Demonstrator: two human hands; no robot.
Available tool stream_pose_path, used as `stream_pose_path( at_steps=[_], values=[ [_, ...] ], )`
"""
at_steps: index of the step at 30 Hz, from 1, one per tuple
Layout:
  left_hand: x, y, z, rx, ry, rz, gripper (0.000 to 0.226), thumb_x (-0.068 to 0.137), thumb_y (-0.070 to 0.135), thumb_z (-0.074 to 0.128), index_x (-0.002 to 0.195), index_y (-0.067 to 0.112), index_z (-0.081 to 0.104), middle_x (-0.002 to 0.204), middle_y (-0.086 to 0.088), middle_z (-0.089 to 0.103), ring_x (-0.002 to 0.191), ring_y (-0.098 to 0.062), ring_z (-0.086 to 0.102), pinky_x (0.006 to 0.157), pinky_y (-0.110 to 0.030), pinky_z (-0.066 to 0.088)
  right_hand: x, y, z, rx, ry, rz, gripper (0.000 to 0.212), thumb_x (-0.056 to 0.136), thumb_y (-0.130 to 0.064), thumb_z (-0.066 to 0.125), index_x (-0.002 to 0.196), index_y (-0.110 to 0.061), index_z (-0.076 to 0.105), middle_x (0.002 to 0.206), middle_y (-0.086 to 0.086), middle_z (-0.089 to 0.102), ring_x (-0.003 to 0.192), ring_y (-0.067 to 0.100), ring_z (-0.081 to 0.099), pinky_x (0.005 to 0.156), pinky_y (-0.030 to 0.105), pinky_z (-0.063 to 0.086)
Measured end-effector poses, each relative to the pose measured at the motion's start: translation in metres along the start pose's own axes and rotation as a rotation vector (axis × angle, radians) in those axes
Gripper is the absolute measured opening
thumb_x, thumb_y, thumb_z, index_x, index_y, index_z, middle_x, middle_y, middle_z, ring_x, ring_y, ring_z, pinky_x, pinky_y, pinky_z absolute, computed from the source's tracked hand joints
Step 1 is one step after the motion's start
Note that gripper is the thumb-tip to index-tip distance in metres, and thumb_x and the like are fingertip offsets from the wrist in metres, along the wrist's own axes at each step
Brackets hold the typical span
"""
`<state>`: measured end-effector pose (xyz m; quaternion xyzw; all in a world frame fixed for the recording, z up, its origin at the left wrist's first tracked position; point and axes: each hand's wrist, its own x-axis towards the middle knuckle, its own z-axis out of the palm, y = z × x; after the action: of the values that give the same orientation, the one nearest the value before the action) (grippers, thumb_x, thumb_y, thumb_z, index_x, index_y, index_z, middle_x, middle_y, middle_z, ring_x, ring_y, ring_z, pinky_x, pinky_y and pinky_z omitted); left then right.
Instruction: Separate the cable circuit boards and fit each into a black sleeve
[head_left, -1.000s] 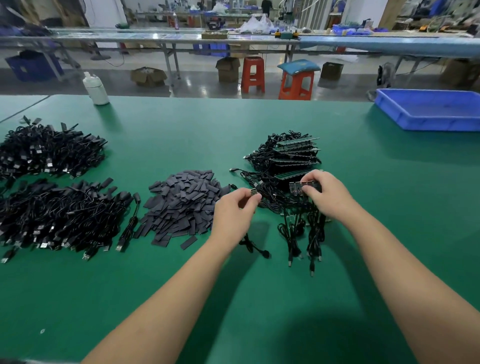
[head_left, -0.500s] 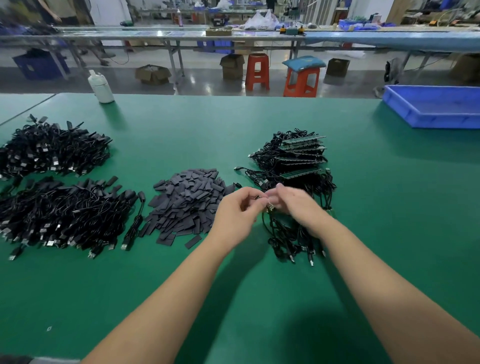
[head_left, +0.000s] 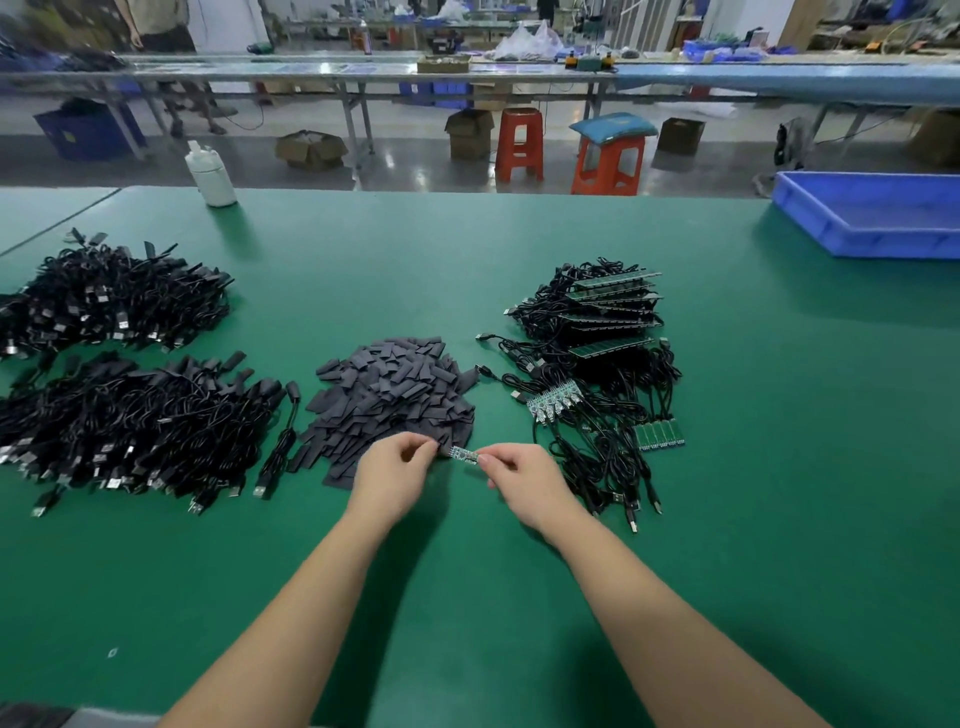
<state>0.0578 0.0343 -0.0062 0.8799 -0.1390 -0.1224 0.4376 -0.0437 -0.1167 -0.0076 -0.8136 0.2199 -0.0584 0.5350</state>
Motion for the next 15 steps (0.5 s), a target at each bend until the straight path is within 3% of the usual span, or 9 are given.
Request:
stream_pose_path(
  at_steps=[2, 4, 9, 12, 15],
  values=[
    [-0.002, -0.019, -0.005, 0.358, 0.103, 0.038, 0.024, 0.095, 0.034, 0.061, 0.109, 0.017, 0.069, 0.106, -0.001, 0.065, 0.09, -0.022, 0.062, 0.078, -0.032, 0.048, 0.002, -0.001, 0.008, -0.07, 0.013, 0.011, 0.022, 0.1, -0.021, 0.056, 0.11, -0.016, 0.074, 0.079, -0.008, 0.07, 0.043, -0.004, 0.041, 0.044, 0.01, 0.031],
    [-0.006, -0.035, -0.007, 0.495, 0.095, -0.012, 0.032, 0.094, 0.04, 0.061, 0.115, 0.016, 0.063, 0.114, -0.003, 0.056, 0.089, -0.025, 0.06, 0.076, -0.034, 0.048, 0.003, -0.001, 0.014, -0.165, -0.013, 0.027, 0.023, 0.101, -0.025, 0.053, 0.108, -0.02, 0.074, 0.09, -0.009, 0.074, 0.046, -0.006, 0.045, 0.045, 0.009, 0.03],
    [-0.001, -0.042, -0.013, 0.471, 0.037, -0.085, 0.021, 0.091, 0.034, 0.068, 0.106, 0.02, 0.064, 0.11, -0.001, 0.061, 0.088, -0.021, 0.059, 0.078, -0.035, 0.051, 0.003, 0.005, 0.02, -0.358, -0.101, 0.112, 0.024, 0.1, -0.027, 0.051, 0.097, -0.022, 0.073, 0.086, -0.007, 0.073, 0.052, 0.007, 0.045, 0.053, 0.022, 0.038],
    [0.004, -0.036, -0.019, 0.429, -0.047, -0.112, 0.011, 0.087, 0.027, 0.073, 0.091, 0.023, 0.064, 0.101, 0.001, 0.064, 0.088, -0.02, 0.061, 0.079, -0.036, 0.054, 0.001, 0.01, 0.015, -0.344, -0.111, 0.146, 0.023, 0.101, -0.024, 0.051, 0.107, -0.022, 0.073, 0.095, -0.006, 0.075, 0.052, 0.007, 0.045, 0.054, 0.022, 0.04],
    [0.004, -0.033, -0.02, 0.403, -0.109, -0.007, 0.016, 0.086, 0.022, 0.073, 0.078, 0.026, 0.059, 0.092, 0.006, 0.062, 0.079, -0.014, 0.059, 0.072, -0.032, 0.052, -0.003, 0.015, 0.007, -0.22, -0.123, 0.171, 0.025, 0.101, -0.019, 0.051, 0.116, -0.023, 0.07, 0.095, -0.01, 0.074, 0.051, 0.007, 0.041, 0.048, 0.02, 0.037]
  ],
)
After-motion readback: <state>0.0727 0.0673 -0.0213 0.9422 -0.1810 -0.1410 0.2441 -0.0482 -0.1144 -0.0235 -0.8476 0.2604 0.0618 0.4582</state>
